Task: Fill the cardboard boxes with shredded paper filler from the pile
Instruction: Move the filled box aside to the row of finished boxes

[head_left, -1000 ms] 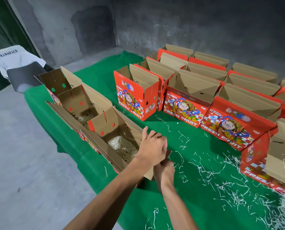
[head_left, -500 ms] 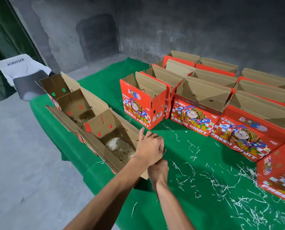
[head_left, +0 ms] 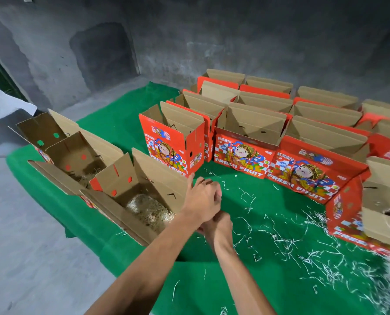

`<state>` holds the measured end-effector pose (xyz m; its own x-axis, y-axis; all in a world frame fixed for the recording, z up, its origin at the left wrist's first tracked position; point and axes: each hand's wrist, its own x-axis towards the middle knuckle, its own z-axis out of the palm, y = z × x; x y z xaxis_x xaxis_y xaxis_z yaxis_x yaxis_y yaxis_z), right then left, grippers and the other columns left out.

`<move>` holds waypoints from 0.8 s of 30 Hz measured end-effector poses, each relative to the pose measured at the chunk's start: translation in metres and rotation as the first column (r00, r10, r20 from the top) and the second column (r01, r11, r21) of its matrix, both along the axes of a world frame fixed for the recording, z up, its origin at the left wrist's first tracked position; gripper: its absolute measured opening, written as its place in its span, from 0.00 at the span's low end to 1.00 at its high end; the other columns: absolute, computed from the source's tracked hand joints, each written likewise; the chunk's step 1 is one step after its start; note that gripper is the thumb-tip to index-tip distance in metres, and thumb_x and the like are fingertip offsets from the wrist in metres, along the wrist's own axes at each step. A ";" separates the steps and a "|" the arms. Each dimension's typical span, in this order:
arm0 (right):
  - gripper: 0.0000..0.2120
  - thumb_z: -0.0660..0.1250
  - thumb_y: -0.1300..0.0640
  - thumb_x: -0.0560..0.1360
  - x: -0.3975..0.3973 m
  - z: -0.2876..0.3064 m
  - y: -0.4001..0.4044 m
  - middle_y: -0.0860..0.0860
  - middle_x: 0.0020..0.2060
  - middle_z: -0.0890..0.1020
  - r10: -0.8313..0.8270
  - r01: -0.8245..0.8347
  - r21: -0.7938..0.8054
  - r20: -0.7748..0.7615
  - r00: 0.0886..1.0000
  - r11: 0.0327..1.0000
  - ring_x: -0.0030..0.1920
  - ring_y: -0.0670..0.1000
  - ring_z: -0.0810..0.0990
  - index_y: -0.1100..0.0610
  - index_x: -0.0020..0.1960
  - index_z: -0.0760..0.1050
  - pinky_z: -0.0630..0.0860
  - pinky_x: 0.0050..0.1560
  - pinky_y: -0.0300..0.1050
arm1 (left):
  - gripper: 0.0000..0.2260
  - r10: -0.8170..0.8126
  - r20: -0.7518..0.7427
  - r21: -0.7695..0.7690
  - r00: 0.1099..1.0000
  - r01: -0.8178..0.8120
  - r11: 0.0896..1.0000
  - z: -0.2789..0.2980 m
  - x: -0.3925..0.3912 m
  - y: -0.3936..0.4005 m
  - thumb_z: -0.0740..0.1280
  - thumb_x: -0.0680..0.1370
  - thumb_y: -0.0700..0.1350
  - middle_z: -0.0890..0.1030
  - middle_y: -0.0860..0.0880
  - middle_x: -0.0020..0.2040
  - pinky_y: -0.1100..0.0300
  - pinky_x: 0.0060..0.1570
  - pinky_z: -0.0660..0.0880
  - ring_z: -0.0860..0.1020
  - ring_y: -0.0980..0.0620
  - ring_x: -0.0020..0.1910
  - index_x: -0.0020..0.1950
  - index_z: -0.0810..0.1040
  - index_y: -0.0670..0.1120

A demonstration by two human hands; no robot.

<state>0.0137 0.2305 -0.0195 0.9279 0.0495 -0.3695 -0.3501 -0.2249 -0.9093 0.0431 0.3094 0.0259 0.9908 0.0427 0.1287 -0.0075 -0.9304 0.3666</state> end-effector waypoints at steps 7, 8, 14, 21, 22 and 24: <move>0.04 0.67 0.60 0.72 0.019 0.009 -0.093 0.50 0.31 0.83 -0.077 0.091 -0.153 0.091 0.993 0.984 0.29 0.49 0.75 0.59 0.40 0.80 0.73 0.30 0.41 | 0.06 -0.102 -0.015 -0.134 0.995 0.099 0.986 -0.003 0.025 -0.087 0.65 0.77 0.42 0.81 0.56 0.48 0.45 0.74 0.55 0.75 0.53 0.55 0.50 0.78 0.52; 0.07 0.66 0.62 0.74 0.022 0.010 -0.110 0.47 0.28 0.80 -0.086 0.106 -0.161 0.127 0.988 0.981 0.27 0.46 0.71 0.58 0.38 0.78 0.69 0.27 0.40 | 0.06 -0.137 -0.009 -0.192 0.990 0.133 0.972 -0.006 0.030 -0.103 0.65 0.78 0.42 0.81 0.56 0.49 0.46 0.71 0.61 0.76 0.54 0.54 0.52 0.77 0.52; 0.07 0.63 0.59 0.76 0.042 0.028 -0.228 0.45 0.32 0.79 -0.148 0.270 -0.415 0.303 0.942 0.869 0.32 0.50 0.74 0.50 0.41 0.75 0.68 0.33 0.42 | 0.08 -0.312 0.034 -0.459 0.949 0.293 0.839 -0.012 0.055 -0.217 0.63 0.81 0.43 0.80 0.53 0.53 0.56 0.50 0.76 0.79 0.54 0.52 0.60 0.71 0.48; 0.07 0.61 0.60 0.79 0.064 0.024 -0.355 0.52 0.45 0.84 -0.216 0.406 -0.500 0.395 0.893 0.765 0.42 0.55 0.82 0.55 0.51 0.78 0.80 0.41 0.51 | 0.06 -0.481 0.087 -0.465 0.872 0.463 0.755 -0.009 0.086 -0.350 0.60 0.83 0.42 0.77 0.46 0.55 0.52 0.53 0.76 0.78 0.50 0.53 0.58 0.73 0.45; 0.08 0.61 0.62 0.79 0.069 0.022 -0.371 0.52 0.46 0.84 -0.206 0.413 -0.518 0.411 0.888 0.749 0.42 0.54 0.83 0.55 0.51 0.78 0.81 0.41 0.51 | 0.07 -0.499 0.080 -0.455 0.863 0.477 0.752 -0.009 0.093 -0.367 0.60 0.82 0.41 0.77 0.46 0.56 0.55 0.53 0.77 0.78 0.50 0.53 0.59 0.74 0.45; 0.11 0.61 0.66 0.78 0.079 0.018 -0.403 0.52 0.48 0.84 -0.170 0.418 -0.563 0.439 0.882 0.713 0.45 0.55 0.83 0.57 0.54 0.79 0.81 0.43 0.51 | 0.13 -0.531 0.039 -0.438 0.847 0.492 0.753 -0.011 0.106 -0.399 0.62 0.80 0.38 0.77 0.45 0.60 0.60 0.56 0.76 0.79 0.50 0.55 0.64 0.73 0.44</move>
<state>0.0927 -0.1727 -0.0014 0.9197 -0.3736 0.1210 -0.2050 -0.7196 -0.6635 0.1490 -0.0891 0.0148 0.8861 -0.4433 0.1352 -0.3892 -0.5536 0.7363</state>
